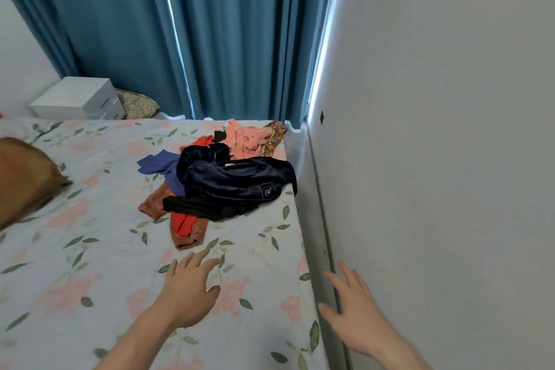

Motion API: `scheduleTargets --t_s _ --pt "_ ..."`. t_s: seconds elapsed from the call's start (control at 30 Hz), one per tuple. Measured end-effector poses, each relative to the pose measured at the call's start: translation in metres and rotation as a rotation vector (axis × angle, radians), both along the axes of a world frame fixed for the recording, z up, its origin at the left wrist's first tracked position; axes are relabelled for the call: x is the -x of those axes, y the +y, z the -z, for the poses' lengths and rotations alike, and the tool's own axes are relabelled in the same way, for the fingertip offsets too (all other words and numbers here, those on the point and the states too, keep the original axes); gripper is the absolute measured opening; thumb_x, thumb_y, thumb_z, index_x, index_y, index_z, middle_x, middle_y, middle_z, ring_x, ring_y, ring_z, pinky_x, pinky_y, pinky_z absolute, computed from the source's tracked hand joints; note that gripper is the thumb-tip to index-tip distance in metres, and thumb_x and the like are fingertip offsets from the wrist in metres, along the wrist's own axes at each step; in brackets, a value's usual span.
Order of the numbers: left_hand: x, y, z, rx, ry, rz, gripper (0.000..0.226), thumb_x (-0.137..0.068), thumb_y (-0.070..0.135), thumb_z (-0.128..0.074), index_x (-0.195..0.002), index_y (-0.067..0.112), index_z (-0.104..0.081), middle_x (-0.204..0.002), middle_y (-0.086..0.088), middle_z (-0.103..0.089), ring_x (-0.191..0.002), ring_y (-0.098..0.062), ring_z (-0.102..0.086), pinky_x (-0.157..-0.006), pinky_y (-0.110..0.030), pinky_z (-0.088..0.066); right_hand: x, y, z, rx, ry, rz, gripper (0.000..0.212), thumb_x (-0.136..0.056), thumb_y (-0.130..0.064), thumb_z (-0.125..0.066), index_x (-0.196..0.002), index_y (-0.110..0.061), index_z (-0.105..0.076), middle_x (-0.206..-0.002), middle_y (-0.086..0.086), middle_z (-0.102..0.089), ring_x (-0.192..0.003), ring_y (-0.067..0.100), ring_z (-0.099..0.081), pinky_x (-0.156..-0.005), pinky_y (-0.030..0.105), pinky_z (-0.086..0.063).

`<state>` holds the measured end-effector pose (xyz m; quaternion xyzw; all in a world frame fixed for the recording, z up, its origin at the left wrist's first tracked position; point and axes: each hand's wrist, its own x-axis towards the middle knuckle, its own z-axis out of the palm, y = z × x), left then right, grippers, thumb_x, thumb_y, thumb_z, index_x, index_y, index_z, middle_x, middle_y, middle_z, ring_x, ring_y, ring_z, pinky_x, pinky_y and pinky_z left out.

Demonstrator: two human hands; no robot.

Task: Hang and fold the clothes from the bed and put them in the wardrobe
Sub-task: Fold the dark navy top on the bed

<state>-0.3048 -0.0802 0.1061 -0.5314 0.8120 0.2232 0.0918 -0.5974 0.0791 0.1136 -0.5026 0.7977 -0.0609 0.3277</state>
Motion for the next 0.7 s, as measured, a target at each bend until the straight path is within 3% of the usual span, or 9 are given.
scheduleTargets --t_s 0.23,0.7 --pt "0.003 0.038 -0.002 0.009 -0.087 -0.188 0.067 -0.101 0.049 -0.043 -0.16 0.035 -0.016 -0.169 0.003 0.012 -0.157 -0.025 0.007 -0.126 -0.05 0.0 0.033 -0.044 0.014 -0.086 0.116 -0.283 0.075 -0.099 -0.051 -0.048 -0.162 -0.037 -0.009 -0.17 -0.005 0.013 -0.157 0.03 0.009 -0.127 0.048 -0.008" --pt "0.005 0.034 0.029 -0.018 -0.152 -0.288 0.069 -0.103 0.052 -0.036 -0.162 0.033 -0.006 -0.167 -0.001 0.022 -0.155 -0.029 0.018 -0.125 -0.053 0.007 0.04 -0.089 0.03 -0.167 0.223 -0.421 0.077 -0.099 -0.053 -0.046 -0.162 -0.035 -0.006 -0.17 -0.002 0.013 -0.157 0.032 0.01 -0.127 0.051 -0.004"
